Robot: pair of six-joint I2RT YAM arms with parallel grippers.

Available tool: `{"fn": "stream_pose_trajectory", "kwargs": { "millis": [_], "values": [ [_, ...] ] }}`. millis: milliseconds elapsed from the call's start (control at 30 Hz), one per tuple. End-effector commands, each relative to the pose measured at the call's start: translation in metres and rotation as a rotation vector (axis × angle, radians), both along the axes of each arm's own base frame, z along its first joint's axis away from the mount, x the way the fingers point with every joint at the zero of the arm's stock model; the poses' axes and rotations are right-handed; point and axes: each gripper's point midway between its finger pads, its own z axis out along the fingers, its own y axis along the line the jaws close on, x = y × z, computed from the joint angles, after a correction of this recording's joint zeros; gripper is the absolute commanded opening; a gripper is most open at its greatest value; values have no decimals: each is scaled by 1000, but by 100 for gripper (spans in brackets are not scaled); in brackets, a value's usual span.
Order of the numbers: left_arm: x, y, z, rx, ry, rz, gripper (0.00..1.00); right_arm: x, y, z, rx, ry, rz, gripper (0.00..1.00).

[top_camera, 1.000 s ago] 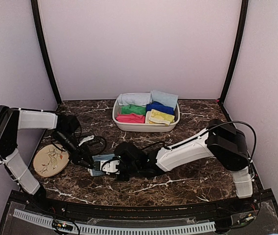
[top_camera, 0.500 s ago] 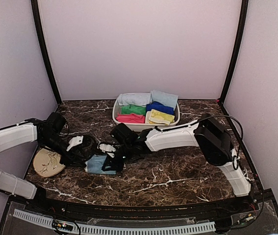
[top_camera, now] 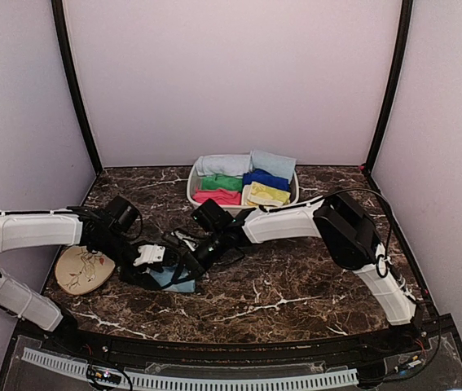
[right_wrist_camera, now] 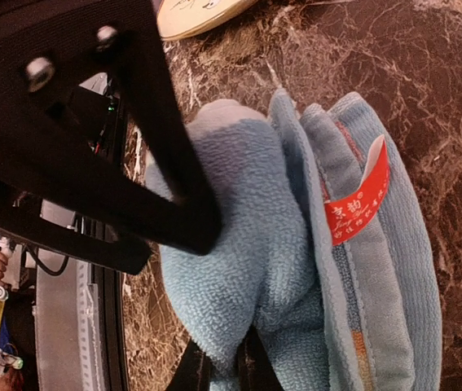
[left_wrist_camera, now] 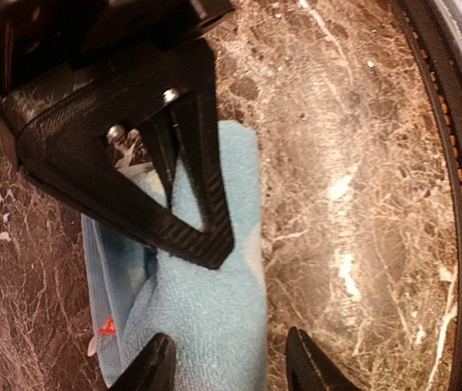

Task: Roll the towels
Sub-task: Roll the towel at the center of the board.

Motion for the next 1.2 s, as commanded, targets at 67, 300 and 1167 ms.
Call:
{"fn": "stream_pose_trajectory", "kwargs": {
  "millis": [67,300,1167],
  "values": [
    [22,-2,-16,69,-52,29,42,-24,-22,-42,-188,201,-36,0],
    [13,4,-37,119,103,95,13,-1,-23,-18,-83,52,-133,18],
    [15,9,-49,89,760,295,13,75,-144,106,-303,-1667,-706,100]
  ]
}}
